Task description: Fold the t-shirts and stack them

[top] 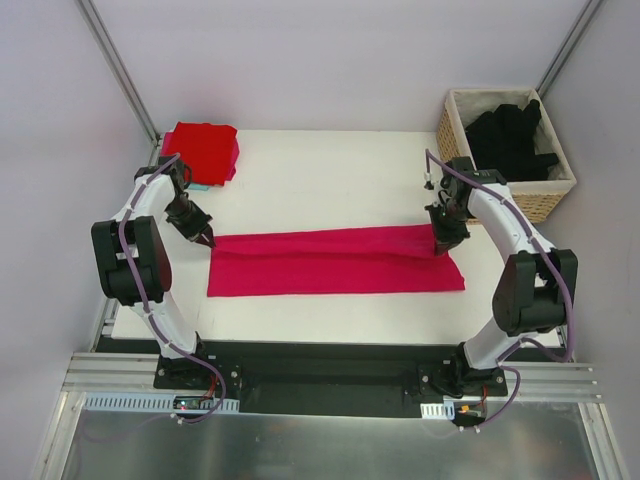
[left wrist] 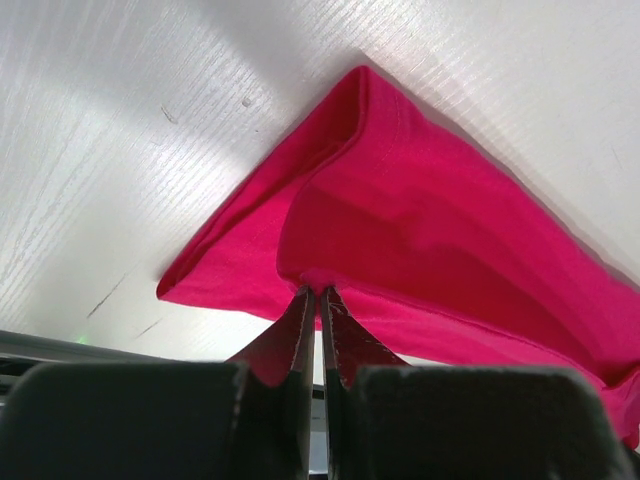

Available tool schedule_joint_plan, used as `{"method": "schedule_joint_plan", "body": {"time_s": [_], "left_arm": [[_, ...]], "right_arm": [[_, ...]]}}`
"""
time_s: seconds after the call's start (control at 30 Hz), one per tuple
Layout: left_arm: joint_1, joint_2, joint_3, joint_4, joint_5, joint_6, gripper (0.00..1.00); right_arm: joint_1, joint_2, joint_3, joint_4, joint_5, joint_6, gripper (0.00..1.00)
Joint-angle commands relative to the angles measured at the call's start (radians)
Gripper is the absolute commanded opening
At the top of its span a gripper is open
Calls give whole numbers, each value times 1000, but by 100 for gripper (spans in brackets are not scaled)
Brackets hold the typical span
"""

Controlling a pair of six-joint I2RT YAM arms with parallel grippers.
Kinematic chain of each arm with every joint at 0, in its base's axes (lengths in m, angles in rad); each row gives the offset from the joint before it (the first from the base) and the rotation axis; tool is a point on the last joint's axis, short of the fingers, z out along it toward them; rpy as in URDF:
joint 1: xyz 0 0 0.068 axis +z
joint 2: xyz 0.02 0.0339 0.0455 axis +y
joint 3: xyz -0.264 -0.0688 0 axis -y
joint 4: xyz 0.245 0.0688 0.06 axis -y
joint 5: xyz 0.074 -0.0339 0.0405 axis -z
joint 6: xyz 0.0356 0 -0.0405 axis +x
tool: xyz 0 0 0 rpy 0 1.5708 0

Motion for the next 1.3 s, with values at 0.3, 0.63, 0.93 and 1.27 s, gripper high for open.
{"method": "schedule_joint_plan", "body": {"time_s": [0.3,0.63,0.93,1.27], "left_arm": [[6,-18,-9,-19,8,7,0],[7,-33,-16,-28,13,31,6],[6,-59,-19,-67,-1,59,35],[6,-44,60,-101,22,62,31]], "right_arm": [[15,-32,-62,-56,0,60,1],[22,156,33,-152,112,100,1],[6,251,121,-168,164,74,1],[9,223,99,-151,92,86,1]]}}
